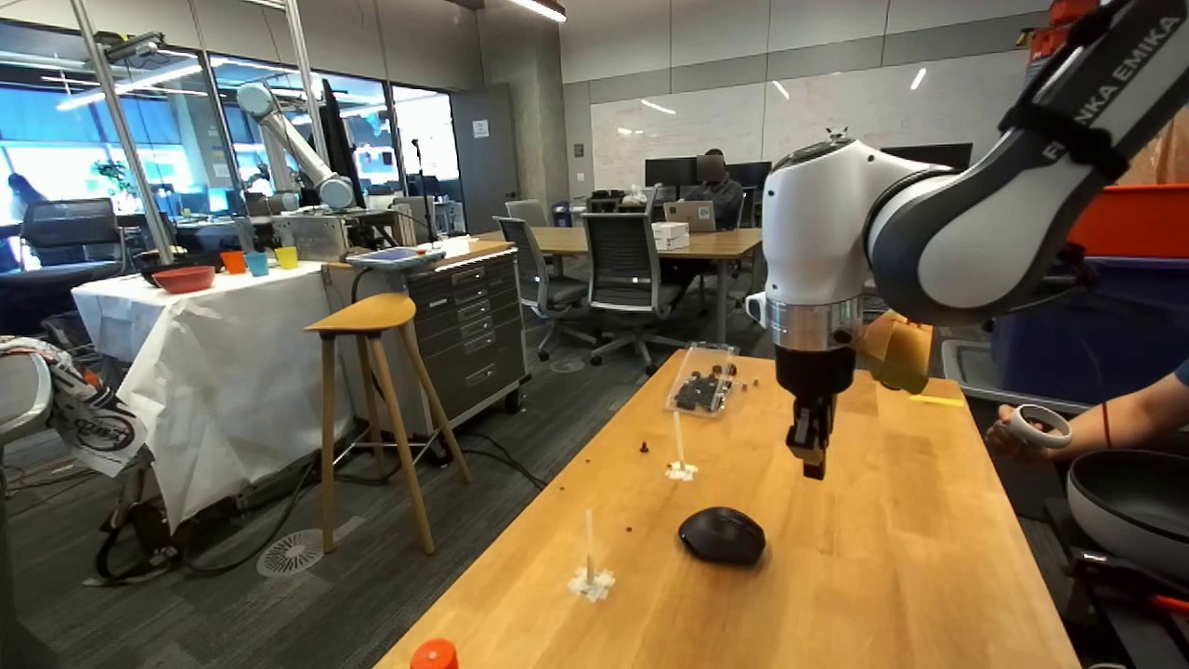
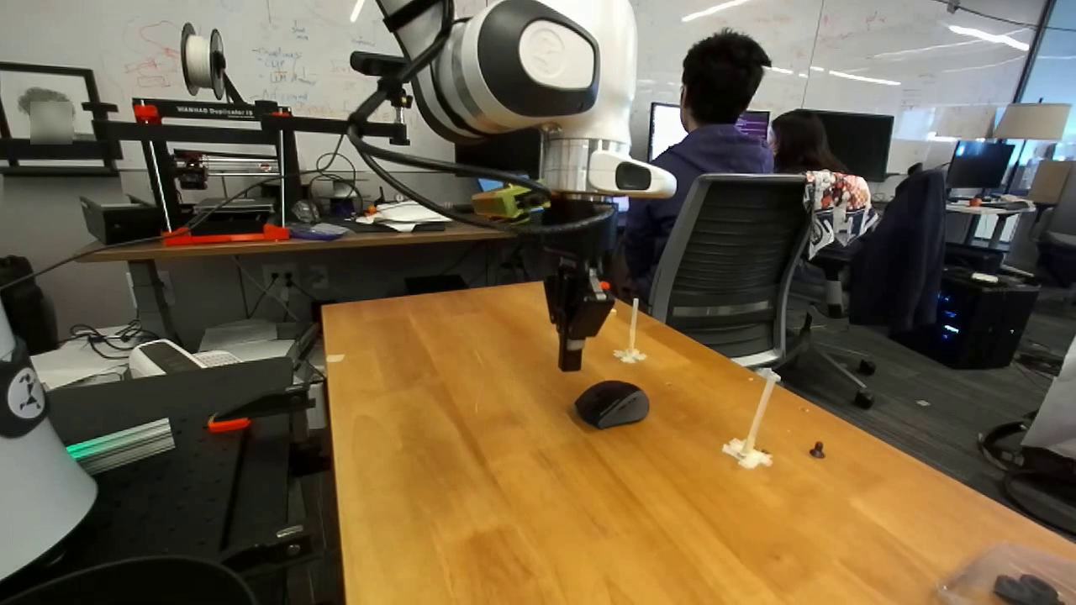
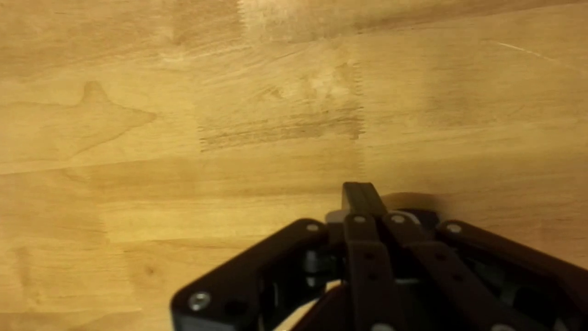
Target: Left click the mouse
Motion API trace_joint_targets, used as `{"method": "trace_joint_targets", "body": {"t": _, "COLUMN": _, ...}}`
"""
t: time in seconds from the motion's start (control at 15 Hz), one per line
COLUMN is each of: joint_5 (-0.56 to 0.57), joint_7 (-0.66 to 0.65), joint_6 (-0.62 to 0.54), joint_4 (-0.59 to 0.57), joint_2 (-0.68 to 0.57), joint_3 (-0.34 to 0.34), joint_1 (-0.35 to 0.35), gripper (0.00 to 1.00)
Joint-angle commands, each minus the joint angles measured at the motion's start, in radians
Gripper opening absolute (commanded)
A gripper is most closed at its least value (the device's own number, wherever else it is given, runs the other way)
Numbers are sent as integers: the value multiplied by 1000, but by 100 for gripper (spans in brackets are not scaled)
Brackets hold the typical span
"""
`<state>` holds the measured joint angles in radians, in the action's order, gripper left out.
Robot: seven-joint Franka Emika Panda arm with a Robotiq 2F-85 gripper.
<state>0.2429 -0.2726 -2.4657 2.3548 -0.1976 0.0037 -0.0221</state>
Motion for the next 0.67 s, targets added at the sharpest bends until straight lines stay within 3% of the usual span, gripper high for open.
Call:
{"method": "trace_joint_targets", "body": {"t": 0.0, "joint_5": 27, "joint_7": -45, "joint_6": 7, "joint_4": -111, "joint_2": -120, "joint_3": -40, "joint_1": 41, "gripper": 0}}
{"method": "trace_joint_targets", "body": {"t": 0.6, "joint_5": 27, "joint_7": -71, "joint_6": 23, "joint_4": -280, "joint_2": -310, "joint_3": -86, "joint_1": 137, "gripper": 0}}
